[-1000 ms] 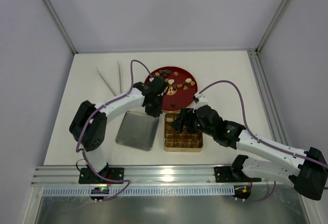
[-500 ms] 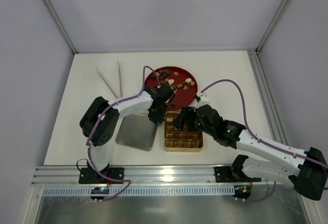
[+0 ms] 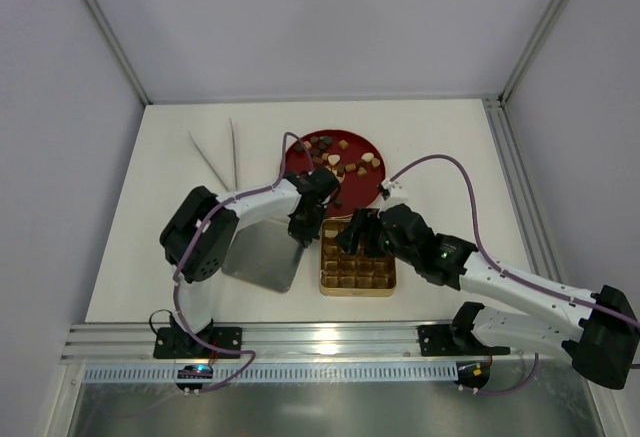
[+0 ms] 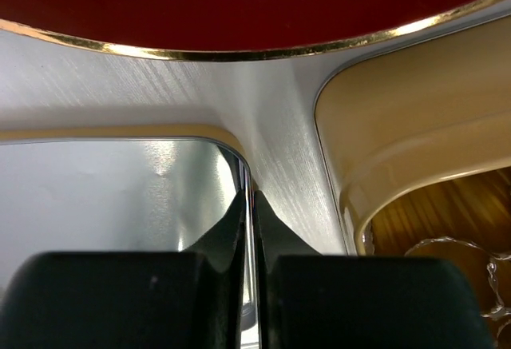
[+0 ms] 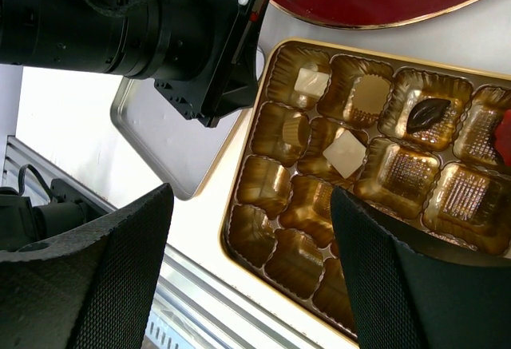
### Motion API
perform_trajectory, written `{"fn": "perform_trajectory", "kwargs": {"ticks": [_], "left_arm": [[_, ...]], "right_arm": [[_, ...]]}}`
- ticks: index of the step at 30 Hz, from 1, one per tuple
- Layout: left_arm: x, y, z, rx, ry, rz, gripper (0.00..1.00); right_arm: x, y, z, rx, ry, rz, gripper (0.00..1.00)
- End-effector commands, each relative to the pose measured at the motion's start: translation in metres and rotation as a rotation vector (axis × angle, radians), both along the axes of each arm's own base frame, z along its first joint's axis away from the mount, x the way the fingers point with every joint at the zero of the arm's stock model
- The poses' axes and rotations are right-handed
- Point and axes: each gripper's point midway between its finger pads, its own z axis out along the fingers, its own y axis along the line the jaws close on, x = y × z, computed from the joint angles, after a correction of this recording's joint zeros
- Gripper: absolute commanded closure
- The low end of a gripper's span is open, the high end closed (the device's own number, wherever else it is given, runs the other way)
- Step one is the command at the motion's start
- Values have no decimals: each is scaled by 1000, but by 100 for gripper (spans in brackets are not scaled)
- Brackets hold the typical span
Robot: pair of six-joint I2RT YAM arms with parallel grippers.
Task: Pack the chocolate
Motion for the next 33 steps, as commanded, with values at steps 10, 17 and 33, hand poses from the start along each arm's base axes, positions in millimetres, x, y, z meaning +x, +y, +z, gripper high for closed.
{"fn": "perform_trajectory", "kwargs": {"ticks": [10, 17, 33], "left_arm": [[33, -14, 59, -188, -15, 149, 100], [39, -21, 82, -277, 7, 188, 100], [39, -27, 118, -400, 14, 214, 100]], "right_arm": [[-3, 43, 21, 119, -10, 58, 20], [0, 62, 6, 111, 20, 68, 20], [19, 98, 8, 138, 36, 75, 26]]}}
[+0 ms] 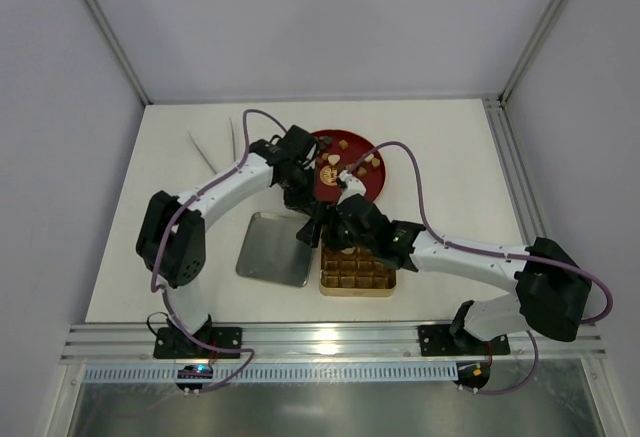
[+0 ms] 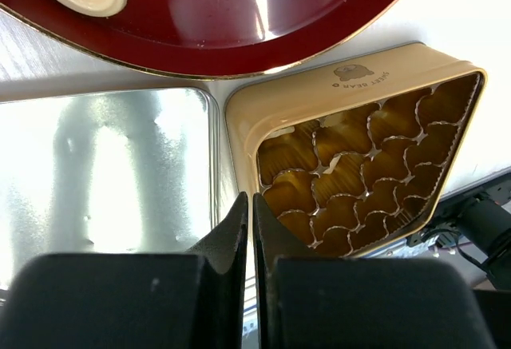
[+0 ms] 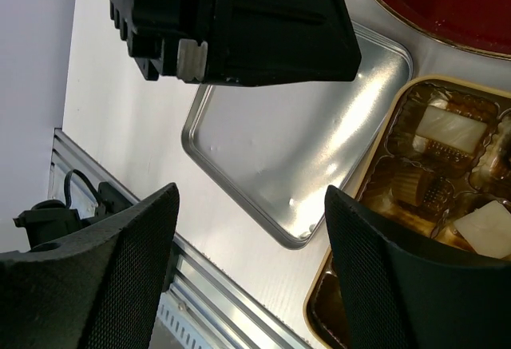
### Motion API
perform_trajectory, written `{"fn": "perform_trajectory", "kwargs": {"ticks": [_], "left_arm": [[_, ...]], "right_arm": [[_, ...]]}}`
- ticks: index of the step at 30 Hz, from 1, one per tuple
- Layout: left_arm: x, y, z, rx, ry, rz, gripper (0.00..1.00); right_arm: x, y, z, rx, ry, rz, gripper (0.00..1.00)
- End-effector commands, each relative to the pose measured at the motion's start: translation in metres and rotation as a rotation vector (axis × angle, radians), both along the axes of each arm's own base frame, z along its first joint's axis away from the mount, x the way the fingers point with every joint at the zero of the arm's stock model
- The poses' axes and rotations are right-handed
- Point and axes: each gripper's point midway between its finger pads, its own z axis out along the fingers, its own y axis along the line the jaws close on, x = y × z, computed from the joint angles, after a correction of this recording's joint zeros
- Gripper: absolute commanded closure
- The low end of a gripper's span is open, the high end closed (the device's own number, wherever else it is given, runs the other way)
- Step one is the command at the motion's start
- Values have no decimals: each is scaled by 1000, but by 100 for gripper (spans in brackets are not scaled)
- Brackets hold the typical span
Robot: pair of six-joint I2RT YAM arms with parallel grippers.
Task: Pack the chocolate
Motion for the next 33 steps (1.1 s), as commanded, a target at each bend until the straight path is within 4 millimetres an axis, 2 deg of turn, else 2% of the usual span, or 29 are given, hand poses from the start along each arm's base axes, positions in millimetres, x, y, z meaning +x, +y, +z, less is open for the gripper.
{"fn": "perform_trajectory", "kwargs": {"ticks": [1, 4, 5, 6, 8, 9, 12, 16, 20, 33], "left_arm": [[1, -1, 22, -39, -26, -13, 100], [-3, 17, 9, 54, -30, -42, 97], [-10, 24, 0, 81, -8, -51, 94], [-15, 26, -2, 82, -1, -61, 86], [-22, 29, -10, 82, 4, -71, 81], [-28, 33, -16, 87, 14, -74, 76], [-33, 37, -26, 119, 3, -75, 72], [-39, 26, -36, 138, -6, -108, 69], [-41, 10, -44, 157, -22, -136, 57], [-30, -4, -71, 255, -35, -160, 62]], "right_arm": [[4, 9, 15, 63, -24, -11, 26], [4, 4, 19, 52, -39, -15, 26], [4, -1, 24, 53, -48, -25, 26], [3, -6, 21, 46, -50, -33, 26], [3, -16, 21, 36, -62, -64, 25], [2, -22, 27, 49, -76, -72, 25], [1, -34, 31, 26, -93, -92, 25], [2, -47, 35, 13, -103, -117, 25], [4, -59, 32, 5, -103, -141, 24], [5, -84, 32, 8, -108, -189, 24]]}}
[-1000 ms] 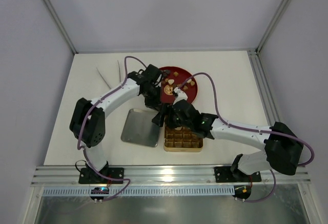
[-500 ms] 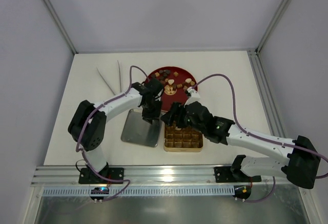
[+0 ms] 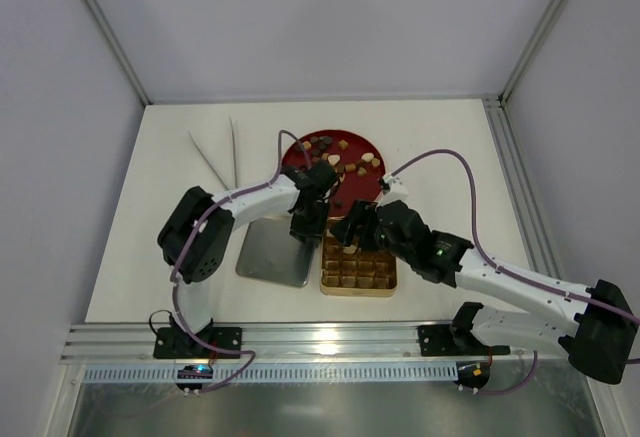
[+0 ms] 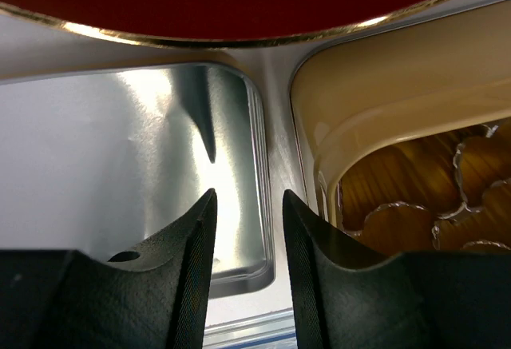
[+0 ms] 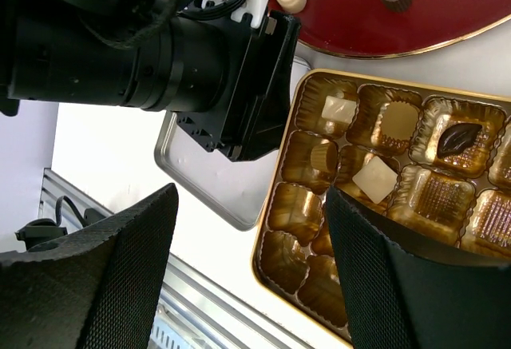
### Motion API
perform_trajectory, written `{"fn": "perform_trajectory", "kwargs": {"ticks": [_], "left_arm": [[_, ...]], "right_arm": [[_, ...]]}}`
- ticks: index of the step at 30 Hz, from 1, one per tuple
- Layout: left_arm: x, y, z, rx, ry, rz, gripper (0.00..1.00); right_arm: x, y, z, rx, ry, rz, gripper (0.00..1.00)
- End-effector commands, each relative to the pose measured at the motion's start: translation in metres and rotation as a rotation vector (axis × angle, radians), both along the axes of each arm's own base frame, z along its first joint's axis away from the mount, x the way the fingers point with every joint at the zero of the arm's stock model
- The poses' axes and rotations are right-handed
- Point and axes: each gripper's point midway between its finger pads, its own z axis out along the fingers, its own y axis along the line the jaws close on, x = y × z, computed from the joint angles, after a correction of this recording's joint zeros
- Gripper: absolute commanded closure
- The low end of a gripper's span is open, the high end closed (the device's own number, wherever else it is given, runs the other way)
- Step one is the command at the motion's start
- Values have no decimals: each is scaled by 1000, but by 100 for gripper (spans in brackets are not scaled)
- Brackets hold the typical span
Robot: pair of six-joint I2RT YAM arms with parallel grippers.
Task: Pack the chocolate
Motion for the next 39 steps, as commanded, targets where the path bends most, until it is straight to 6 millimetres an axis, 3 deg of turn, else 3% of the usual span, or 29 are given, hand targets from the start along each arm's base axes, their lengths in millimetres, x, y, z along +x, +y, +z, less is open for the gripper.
{"fn": "perform_trajectory", "kwargs": {"ticks": [1, 9, 16, 18, 20, 23, 28, 34, 39], "left_arm": [[13, -15, 2, -6, -57, -17, 62], [21, -12, -12, 81, -97, -29, 67], [23, 9, -21, 206, -142, -51, 85], [25, 18, -27, 258, -152, -48, 100], [25, 21, -27, 281, -156, -48, 100], [28, 24, -13, 293, -169, -48, 100], [40, 15, 28, 250, -200, -26, 100], [47, 0, 45, 147, -150, 18, 100], [46, 4, 48, 157, -129, -6, 100]], "right_arm": [[6, -9, 10, 11, -42, -34, 24], [6, -19, 10, 13, -49, -54, 24], [6, -18, 10, 14, -51, -46, 24], [6, -17, 9, 13, -50, -43, 24], [6, -16, 10, 15, -51, -38, 24], [4, -11, 10, 23, -43, -14, 24], [-1, 8, 8, 74, -16, 33, 25], [-7, 33, -1, 133, 17, 52, 25], [-7, 45, -13, 143, 43, 60, 26]]}}
